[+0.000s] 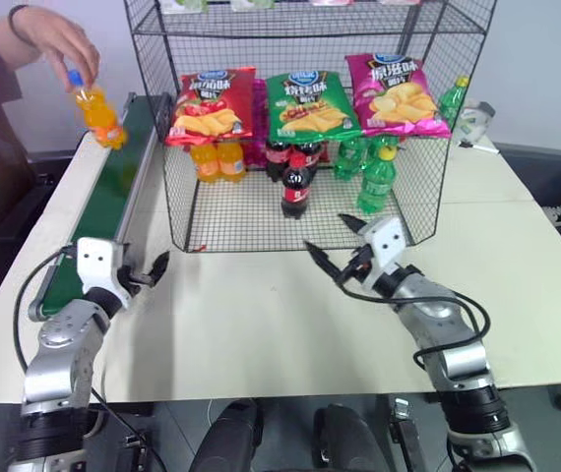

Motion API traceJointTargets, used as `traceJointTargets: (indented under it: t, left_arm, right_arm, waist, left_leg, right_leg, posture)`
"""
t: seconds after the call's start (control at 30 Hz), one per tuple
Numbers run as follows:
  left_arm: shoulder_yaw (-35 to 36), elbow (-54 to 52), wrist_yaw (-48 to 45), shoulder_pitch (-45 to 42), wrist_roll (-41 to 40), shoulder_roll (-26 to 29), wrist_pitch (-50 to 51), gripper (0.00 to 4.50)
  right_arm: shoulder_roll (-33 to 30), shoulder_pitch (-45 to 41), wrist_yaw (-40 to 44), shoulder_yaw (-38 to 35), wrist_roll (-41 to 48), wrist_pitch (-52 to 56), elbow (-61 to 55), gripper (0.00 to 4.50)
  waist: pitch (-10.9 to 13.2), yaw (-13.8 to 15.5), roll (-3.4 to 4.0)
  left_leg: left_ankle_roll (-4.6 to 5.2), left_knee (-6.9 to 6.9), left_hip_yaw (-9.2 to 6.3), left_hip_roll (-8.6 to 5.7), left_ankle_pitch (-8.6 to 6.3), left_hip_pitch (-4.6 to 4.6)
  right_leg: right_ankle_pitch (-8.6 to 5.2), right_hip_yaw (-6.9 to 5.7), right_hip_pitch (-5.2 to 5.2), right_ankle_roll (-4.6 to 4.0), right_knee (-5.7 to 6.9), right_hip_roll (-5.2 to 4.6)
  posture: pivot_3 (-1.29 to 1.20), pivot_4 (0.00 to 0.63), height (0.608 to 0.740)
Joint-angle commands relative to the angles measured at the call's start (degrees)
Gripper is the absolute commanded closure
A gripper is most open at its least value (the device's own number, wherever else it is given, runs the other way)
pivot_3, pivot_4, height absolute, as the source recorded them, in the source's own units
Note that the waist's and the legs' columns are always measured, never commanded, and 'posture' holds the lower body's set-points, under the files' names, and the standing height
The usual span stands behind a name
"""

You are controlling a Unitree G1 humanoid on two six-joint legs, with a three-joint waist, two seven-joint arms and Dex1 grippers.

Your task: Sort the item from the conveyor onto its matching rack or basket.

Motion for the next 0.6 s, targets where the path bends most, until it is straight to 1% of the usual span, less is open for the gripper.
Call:
traceJointTargets:
  t: [0.03,0.2,0.37,0.6]
  left_arm:
    - [3.84,0.34,2.81,-1.49,0.15,0.35,-2.21,0.06]
    - [6.99,1.58,7.02,-2.54,0.42,0.06,-3.16,0.06]
    - [7.67,1.58,9.37,-3.24,0.51,-0.39,-3.41,0.06]
    - [7.59,1.91,10.29,-4.13,0.34,-0.4,-3.52,0.06]
  right_arm:
    - [1.67,-0.09,0.25,2.29,1.24,1.23,-4.92,0.0]
    - [3.7,-0.07,-0.16,4.04,1.92,3.35,-5.99,0.0]
    - [3.82,-0.66,0.05,3.95,2.29,4.17,-5.72,0.0]
    - [4.26,-0.68,0.38,4.26,2.6,4.75,-5.73,0.0]
  waist:
    - [0.0,0.04,-0.01]
    - [-0.01,0.15,-0.02]
    - [-0.01,0.14,-0.02]
    - [-0.01,0.08,-0.02]
  left_leg:
    - [0.0,0.0,0.0,0.0,0.0,0.0]
    - [0.0,0.02,-0.01,-0.01,0.0,0.0]
    - [0.0,0.02,-0.01,-0.02,0.0,0.0]
    - [0.0,0.02,-0.01,-0.02,0.0,0.0]
  right_leg:
    - [0.0,0.0,0.0,0.0,0.0,0.0]
    - [0.01,-0.01,0.0,0.02,0.0,0.0]
    - [0.02,-0.02,0.0,0.03,0.0,0.0]
    - [0.02,-0.05,-0.01,0.03,0.01,0.01]
  posture:
    - [0.0,0.15,0.74]
    - [0.0,0.15,0.74]
    - [0.0,0.15,0.74]
    - [0.0,0.15,0.74]
